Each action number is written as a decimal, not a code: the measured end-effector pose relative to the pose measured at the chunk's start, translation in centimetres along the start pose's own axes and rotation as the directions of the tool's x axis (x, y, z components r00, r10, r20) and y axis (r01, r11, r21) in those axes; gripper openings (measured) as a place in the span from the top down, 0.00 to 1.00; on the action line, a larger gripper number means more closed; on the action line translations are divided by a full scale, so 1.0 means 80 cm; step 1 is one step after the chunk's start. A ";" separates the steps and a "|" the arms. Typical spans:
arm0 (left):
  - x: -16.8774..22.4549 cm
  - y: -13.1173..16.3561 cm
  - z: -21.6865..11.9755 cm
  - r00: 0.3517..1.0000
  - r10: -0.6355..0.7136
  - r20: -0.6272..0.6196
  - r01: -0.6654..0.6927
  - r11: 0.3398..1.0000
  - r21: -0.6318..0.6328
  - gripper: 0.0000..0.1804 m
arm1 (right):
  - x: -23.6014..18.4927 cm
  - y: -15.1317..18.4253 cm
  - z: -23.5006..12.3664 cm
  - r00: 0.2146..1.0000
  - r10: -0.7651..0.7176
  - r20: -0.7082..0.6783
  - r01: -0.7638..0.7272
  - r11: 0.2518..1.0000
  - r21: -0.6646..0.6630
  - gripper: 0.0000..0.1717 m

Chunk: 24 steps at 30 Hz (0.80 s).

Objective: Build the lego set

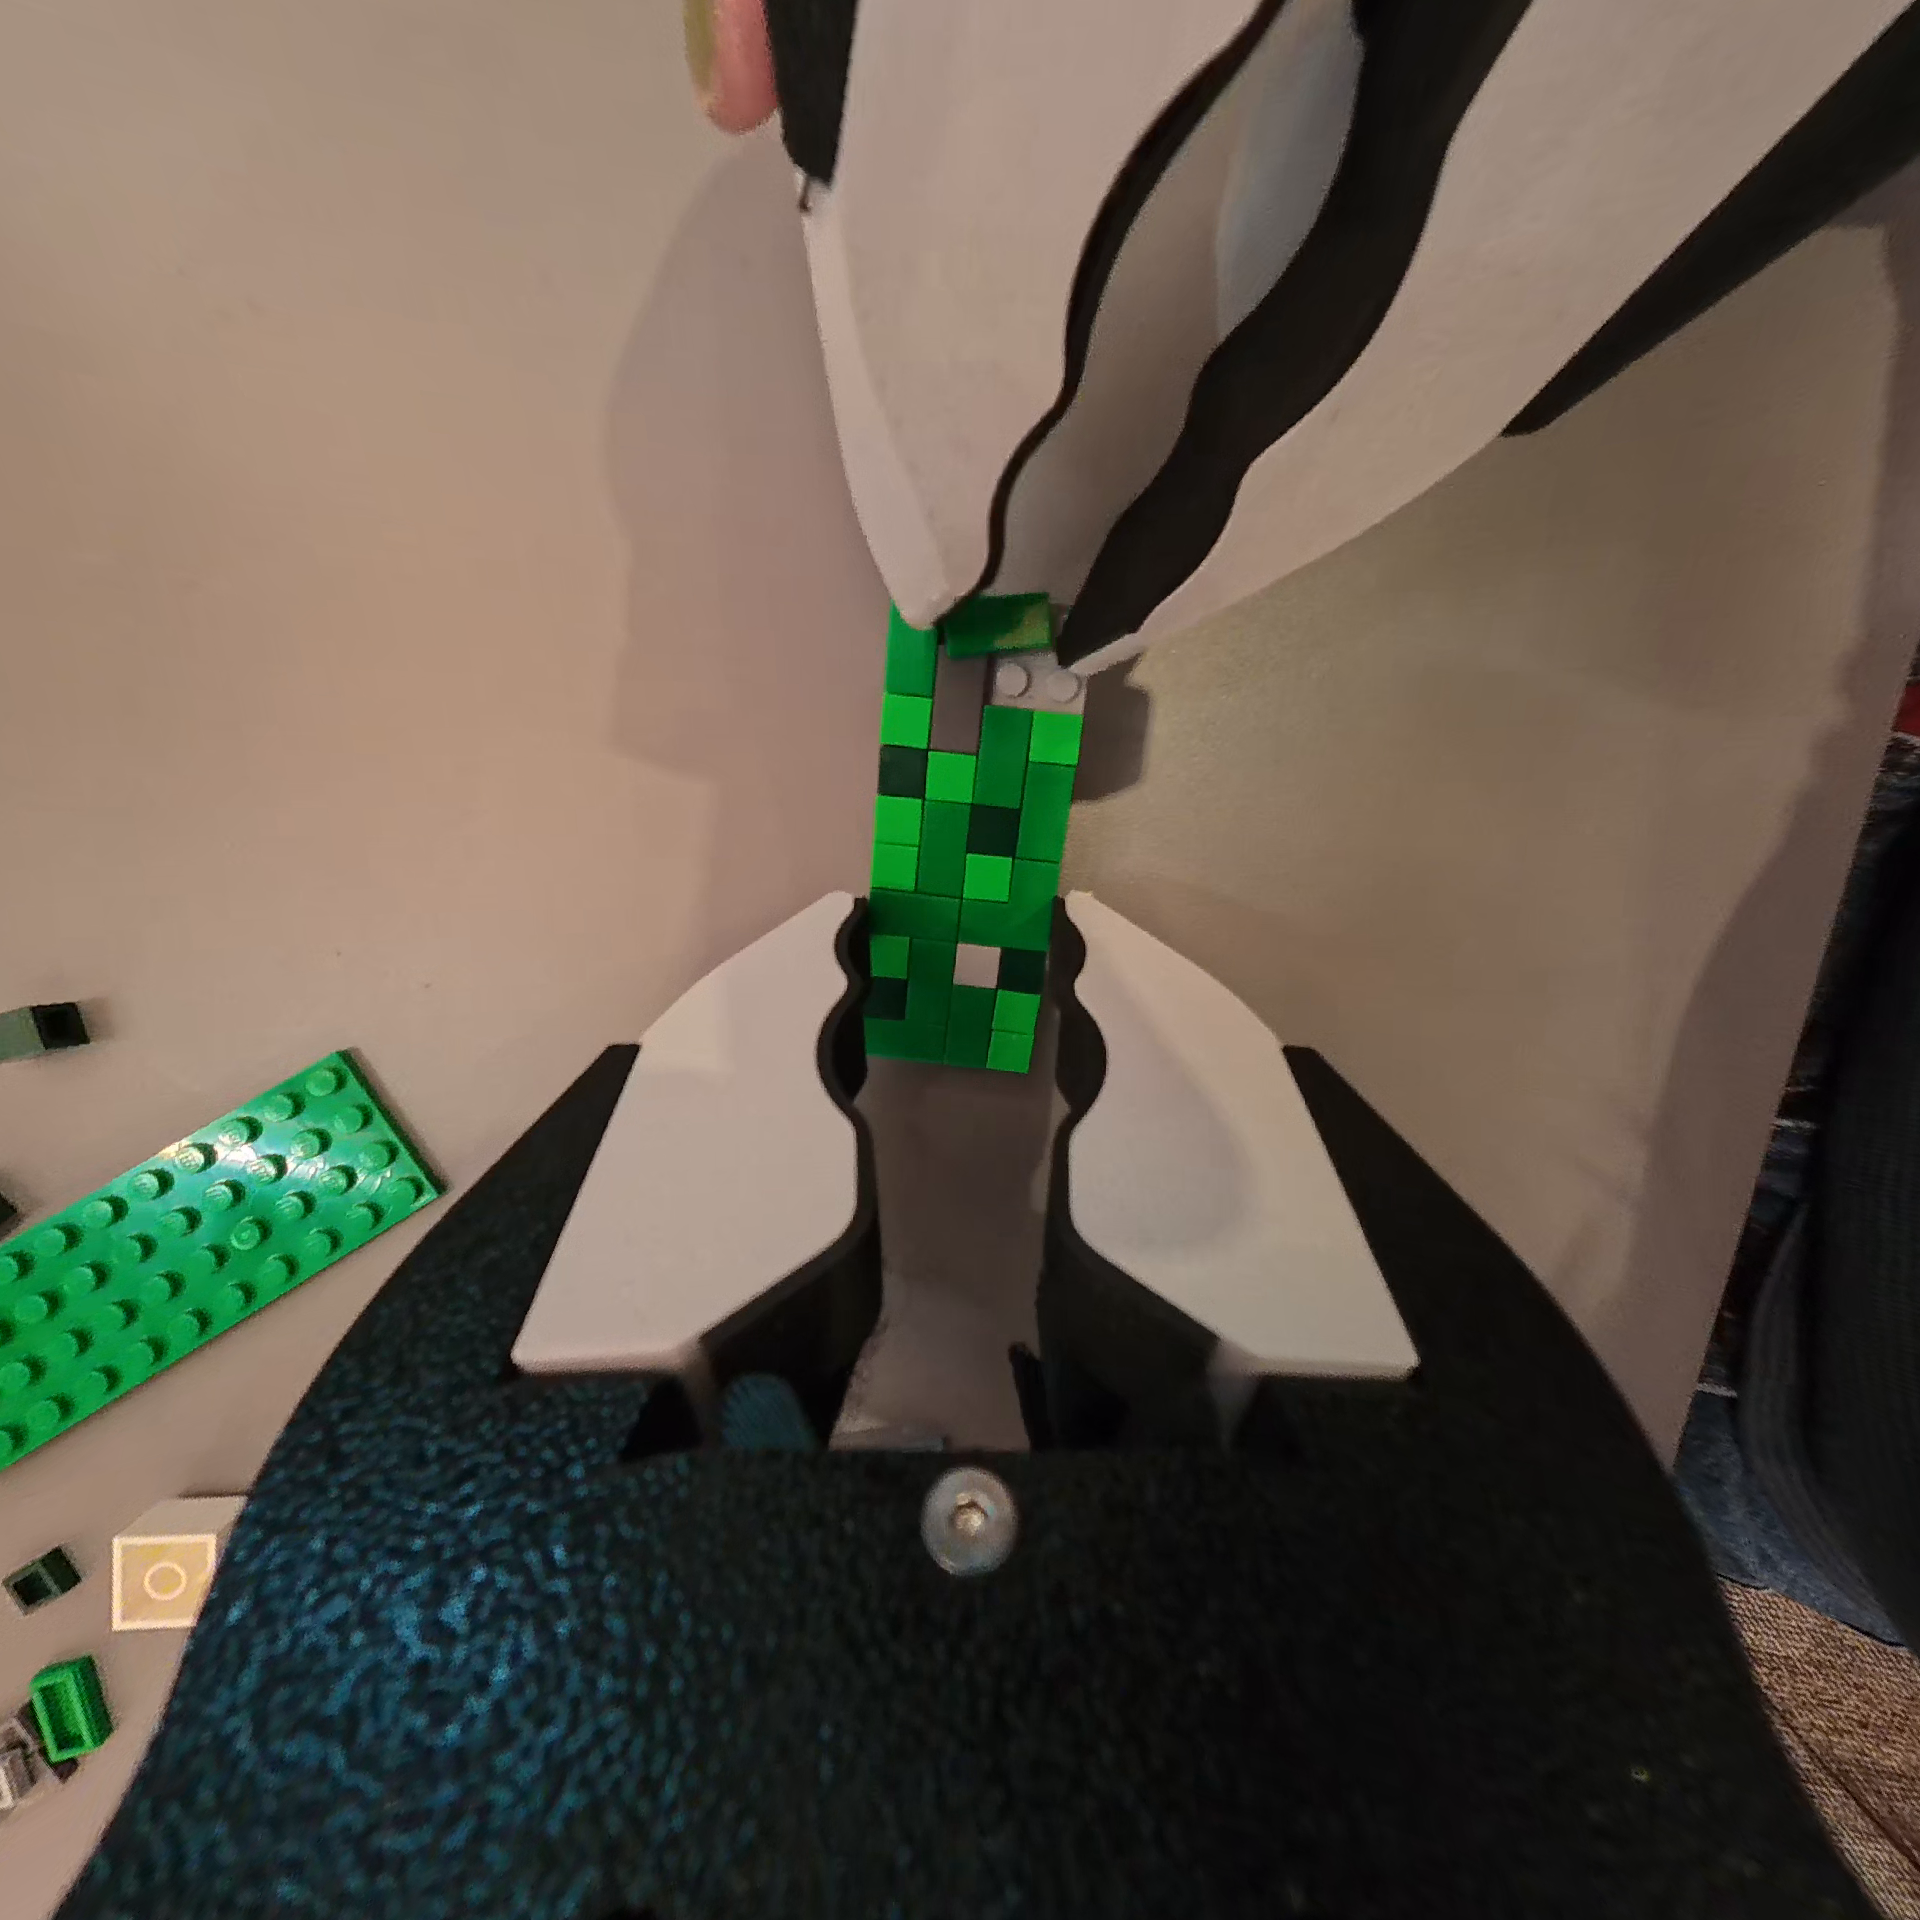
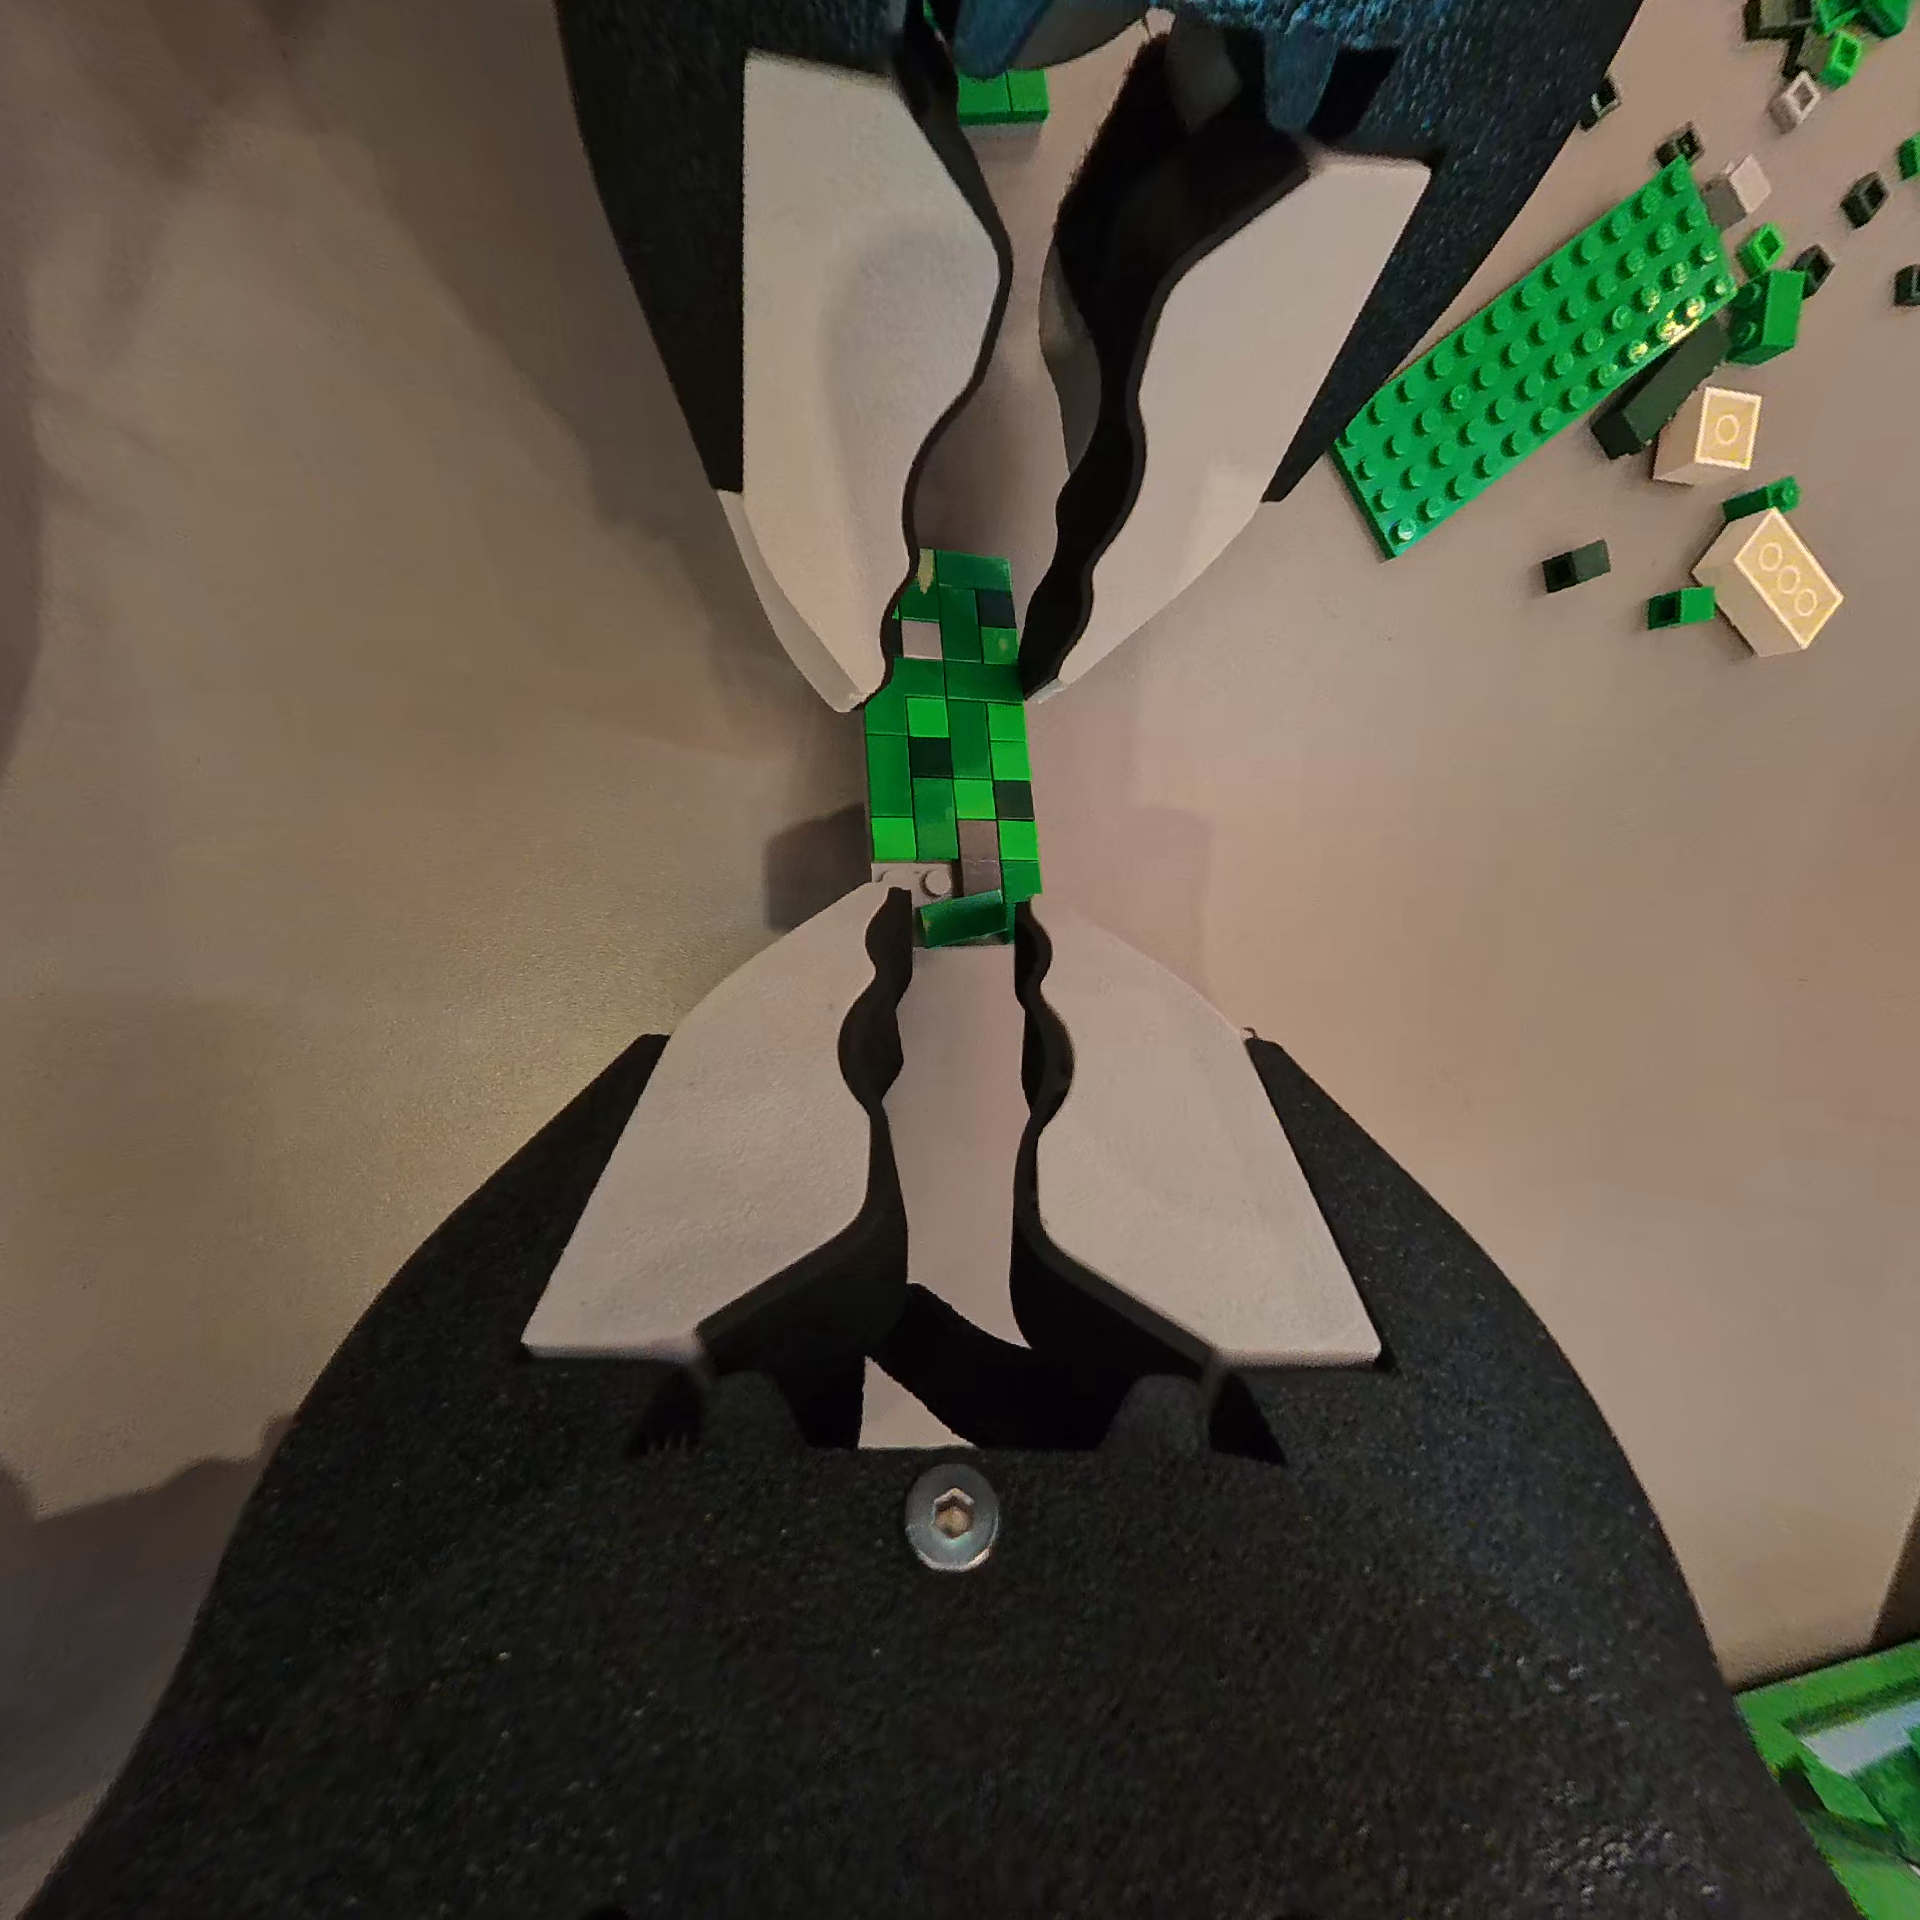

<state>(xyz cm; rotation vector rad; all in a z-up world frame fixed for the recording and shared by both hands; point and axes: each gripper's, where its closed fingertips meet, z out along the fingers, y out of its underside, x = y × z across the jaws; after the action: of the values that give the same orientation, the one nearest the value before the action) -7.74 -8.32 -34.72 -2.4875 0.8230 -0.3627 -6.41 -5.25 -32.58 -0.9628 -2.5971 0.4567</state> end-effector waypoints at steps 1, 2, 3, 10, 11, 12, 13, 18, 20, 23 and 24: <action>0.000 0.000 0.000 1.000 0.000 0.001 0.000 1.000 0.000 0.82 | 0.000 -0.001 0.000 1.000 0.001 0.000 -0.001 1.000 0.003 0.89; 0.000 0.000 0.000 1.000 -0.001 0.001 0.001 1.000 0.001 0.82 | 0.001 0.000 0.000 1.000 0.002 -0.002 -0.002 1.000 0.003 0.89; 0.000 0.000 0.000 1.000 -0.002 0.003 0.002 1.000 0.001 0.82 | 0.001 0.001 -0.001 1.000 0.005 -0.008 -0.005 1.000 0.004 0.89; -0.008 -0.002 -0.006 0.999 -0.012 0.035 0.011 1.000 0.024 0.82 | 0.027 0.007 -0.027 0.925 0.374 -0.071 -0.351 0.909 0.224 0.89; -0.010 -0.003 -0.007 0.999 -0.013 0.043 0.011 1.000 0.029 0.82 | 0.029 0.009 -0.030 0.879 0.477 -0.022 -0.453 0.847 0.278 0.88; -0.012 -0.004 -0.008 0.999 -0.009 0.053 0.007 0.999 0.035 0.82 | 0.033 0.011 -0.032 0.817 0.576 0.030 -0.552 0.767 0.327 0.88; -0.014 -0.005 -0.009 0.998 -0.007 0.067 0.004 0.999 0.041 0.82 | 0.034 0.011 -0.035 0.750 0.654 0.102 -0.639 0.676 0.367 0.87; -0.017 -0.011 -0.013 0.995 0.007 0.098 -0.014 0.998 0.066 0.82 | 0.025 0.005 -0.036 0.384 0.770 0.509 -0.916 0.245 0.319 0.80; -0.018 -0.012 -0.013 0.994 0.013 0.107 -0.021 0.997 0.069 0.82 | 0.019 0.001 -0.031 0.311 0.748 0.586 -0.946 0.183 0.269 0.80; -0.016 -0.012 -0.013 0.994 0.018 0.108 -0.026 0.997 0.068 0.82 | 0.015 -0.002 -0.023 0.274 0.742 0.612 -0.958 0.155 0.241 0.82; -0.016 -0.012 -0.013 0.994 0.020 0.107 -0.027 0.998 0.065 0.82 | 0.016 -0.002 -0.022 0.269 0.740 0.616 -0.959 0.147 0.241 0.82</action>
<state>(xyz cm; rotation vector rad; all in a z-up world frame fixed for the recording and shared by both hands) -8.68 -7.22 -33.46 -2.4107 0.7831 -0.2430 -6.69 -4.23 -30.67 -2.2311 -1.4646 1.7721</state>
